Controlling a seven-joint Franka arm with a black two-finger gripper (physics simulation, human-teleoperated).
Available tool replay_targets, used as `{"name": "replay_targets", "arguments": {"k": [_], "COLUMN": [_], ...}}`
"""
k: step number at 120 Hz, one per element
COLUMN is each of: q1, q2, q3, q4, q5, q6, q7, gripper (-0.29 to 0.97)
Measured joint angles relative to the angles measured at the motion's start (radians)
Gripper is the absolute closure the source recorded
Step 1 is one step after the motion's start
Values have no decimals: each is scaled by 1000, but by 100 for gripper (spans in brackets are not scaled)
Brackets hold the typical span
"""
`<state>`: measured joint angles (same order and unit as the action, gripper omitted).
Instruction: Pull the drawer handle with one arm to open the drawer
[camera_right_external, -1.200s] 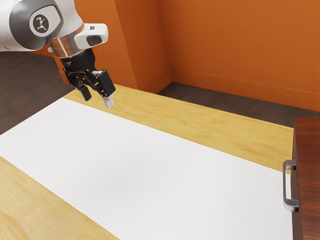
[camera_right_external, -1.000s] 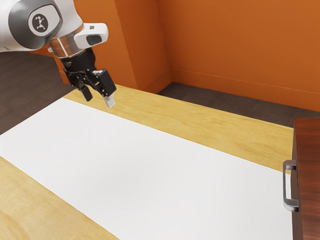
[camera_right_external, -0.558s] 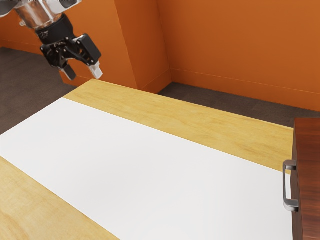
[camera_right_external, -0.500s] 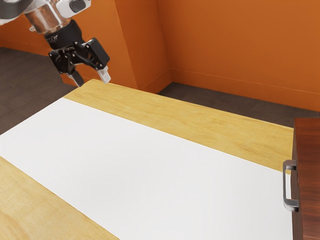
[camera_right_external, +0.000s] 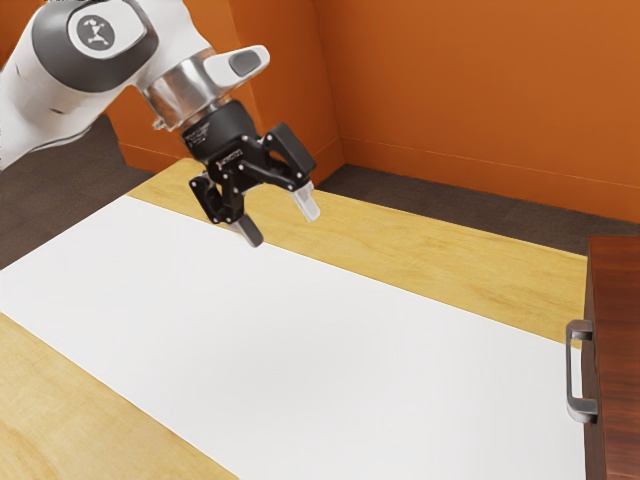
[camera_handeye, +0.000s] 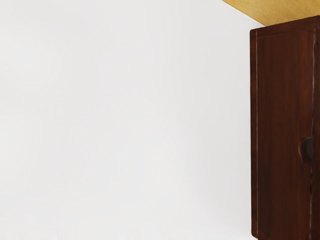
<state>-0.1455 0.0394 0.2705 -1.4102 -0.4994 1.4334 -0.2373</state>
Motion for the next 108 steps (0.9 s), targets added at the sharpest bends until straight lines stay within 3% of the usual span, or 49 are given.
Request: {"name": "replay_targets", "arguments": {"k": [26,58,108], "q1": [-14,-99,-177], "q2": [-44,-41,-47], "q3": [-77,-86,-129], "q4": [-123,-156,-283], "q5": [-12,-14,-43], "q6": [144,275,478], "q7": [-67,-84,-124], "gripper": [1,1,17]}}
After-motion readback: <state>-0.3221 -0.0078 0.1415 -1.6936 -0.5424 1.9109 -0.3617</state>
